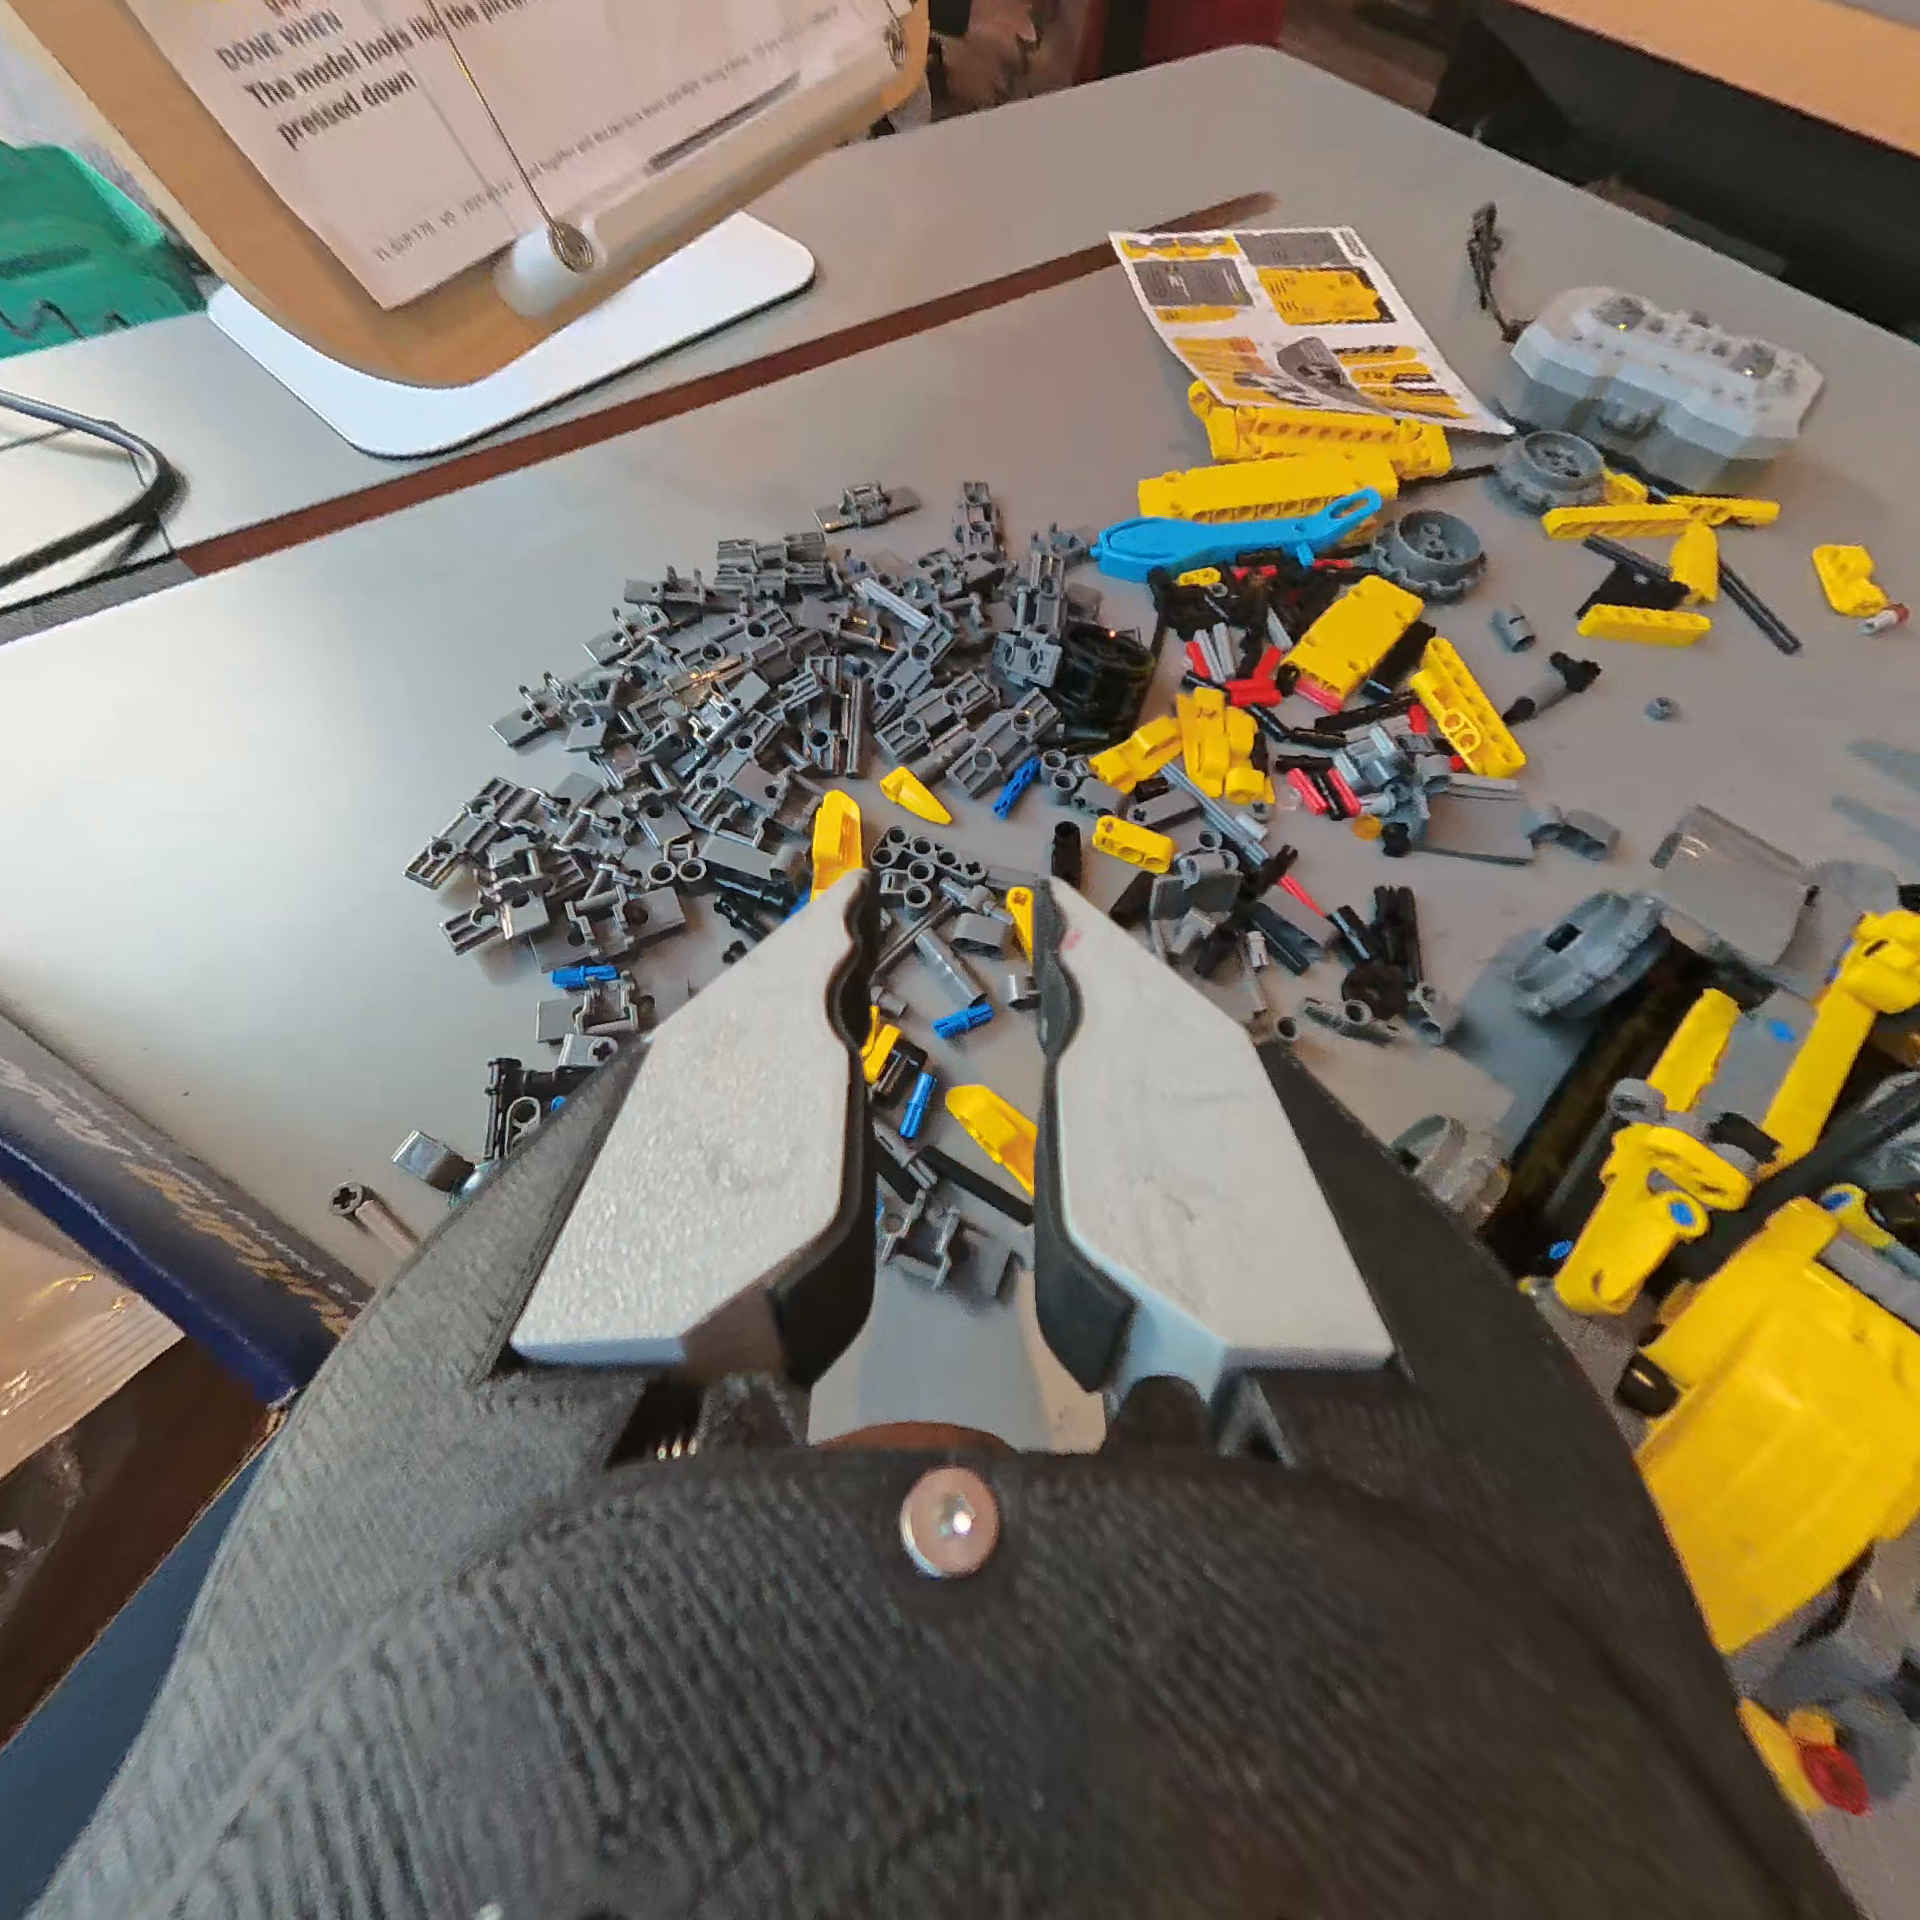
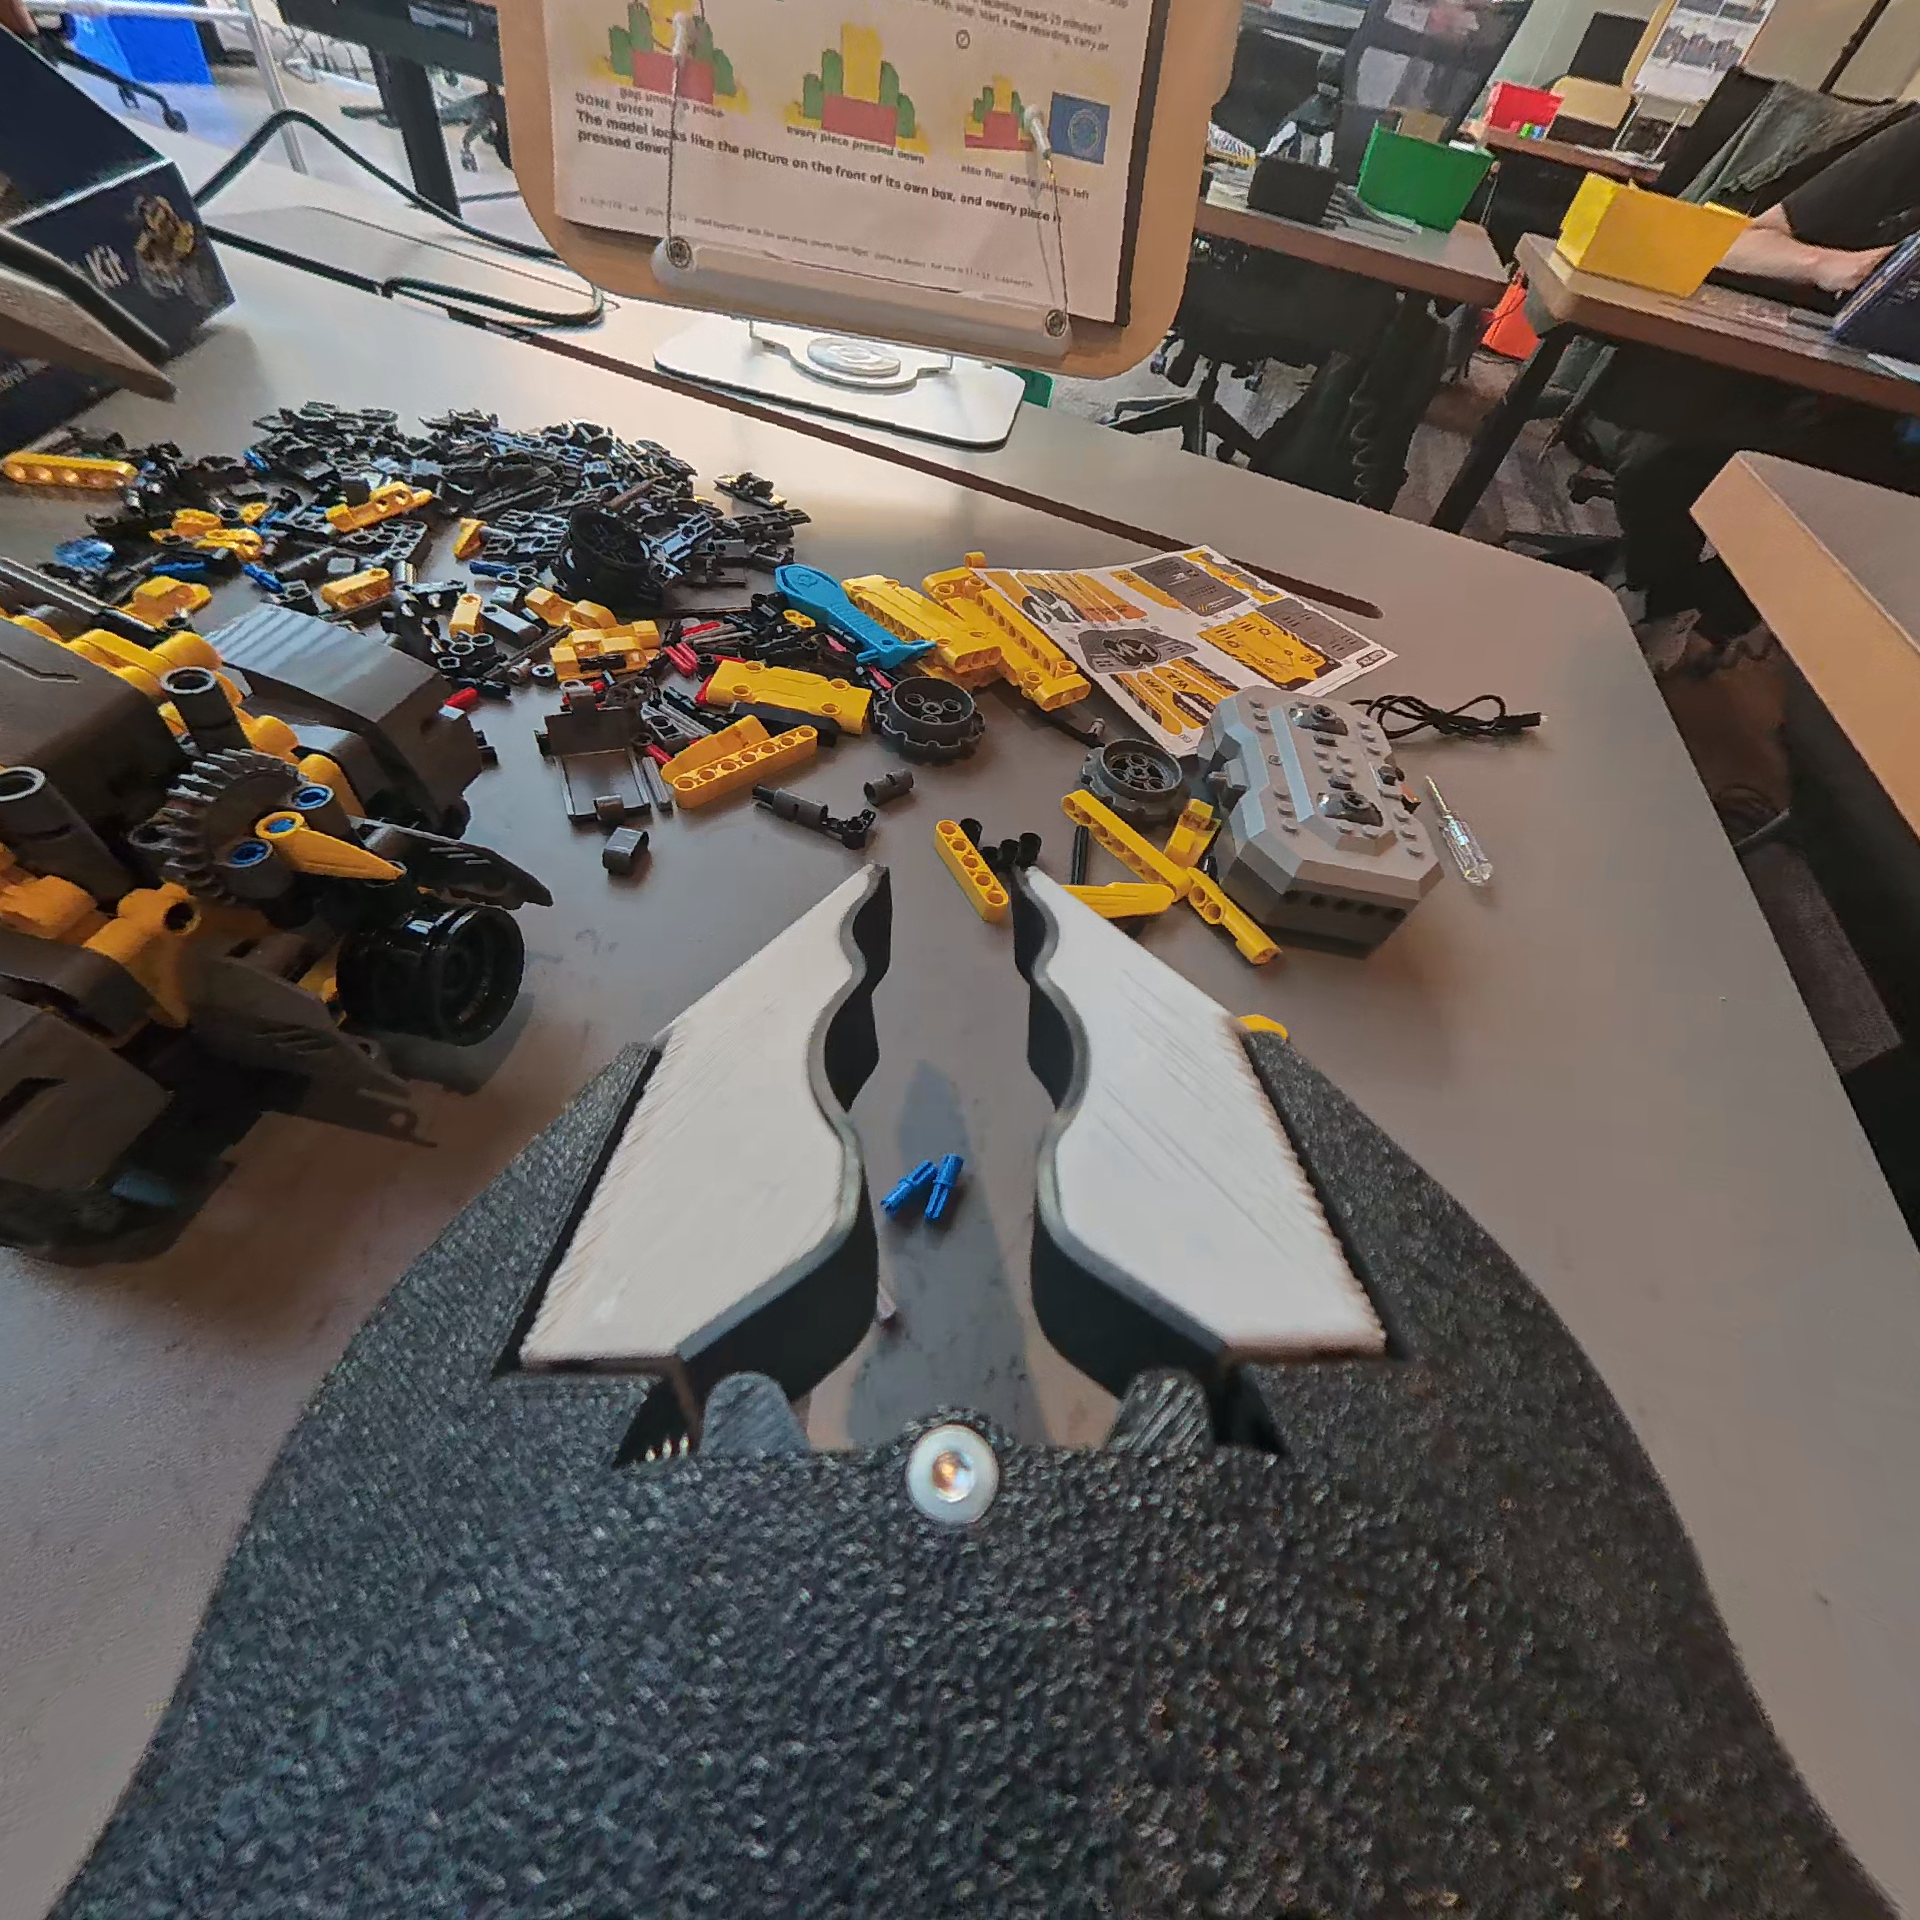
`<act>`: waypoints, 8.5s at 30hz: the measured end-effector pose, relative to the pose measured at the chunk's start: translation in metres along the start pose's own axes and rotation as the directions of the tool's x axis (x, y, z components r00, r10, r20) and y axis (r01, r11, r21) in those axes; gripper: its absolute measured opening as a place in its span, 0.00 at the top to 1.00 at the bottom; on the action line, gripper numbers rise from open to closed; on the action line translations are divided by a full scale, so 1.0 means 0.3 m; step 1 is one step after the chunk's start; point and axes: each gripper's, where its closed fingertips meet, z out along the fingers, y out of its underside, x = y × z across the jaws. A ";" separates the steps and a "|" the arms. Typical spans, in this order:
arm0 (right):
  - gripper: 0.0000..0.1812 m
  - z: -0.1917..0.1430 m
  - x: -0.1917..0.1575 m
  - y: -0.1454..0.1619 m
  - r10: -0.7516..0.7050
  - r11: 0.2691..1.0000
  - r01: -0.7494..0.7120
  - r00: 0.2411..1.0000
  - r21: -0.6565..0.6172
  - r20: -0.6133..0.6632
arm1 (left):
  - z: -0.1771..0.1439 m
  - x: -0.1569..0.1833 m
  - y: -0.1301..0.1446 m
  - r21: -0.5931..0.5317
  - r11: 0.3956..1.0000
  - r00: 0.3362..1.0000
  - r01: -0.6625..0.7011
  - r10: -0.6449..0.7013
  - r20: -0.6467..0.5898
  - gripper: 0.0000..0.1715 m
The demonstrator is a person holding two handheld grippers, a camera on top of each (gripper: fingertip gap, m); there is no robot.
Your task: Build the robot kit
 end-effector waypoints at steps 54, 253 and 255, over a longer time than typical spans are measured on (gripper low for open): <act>0.93 -0.022 -0.083 -0.051 0.017 0.995 -0.033 0.986 0.099 0.165 | 0.250 0.010 0.013 -0.270 0.600 0.658 -0.753 0.673 -0.339 1.00; 0.82 0.636 -0.282 -0.179 -0.059 0.713 0.452 0.800 -0.535 0.597 | 0.108 -0.157 0.046 -0.137 0.990 0.991 0.015 0.003 0.135 0.67; 0.84 0.645 -0.273 -0.164 -0.047 0.703 0.441 0.812 -0.559 0.581 | 0.113 -0.162 0.056 -0.151 0.988 0.990 0.012 0.009 0.140 0.67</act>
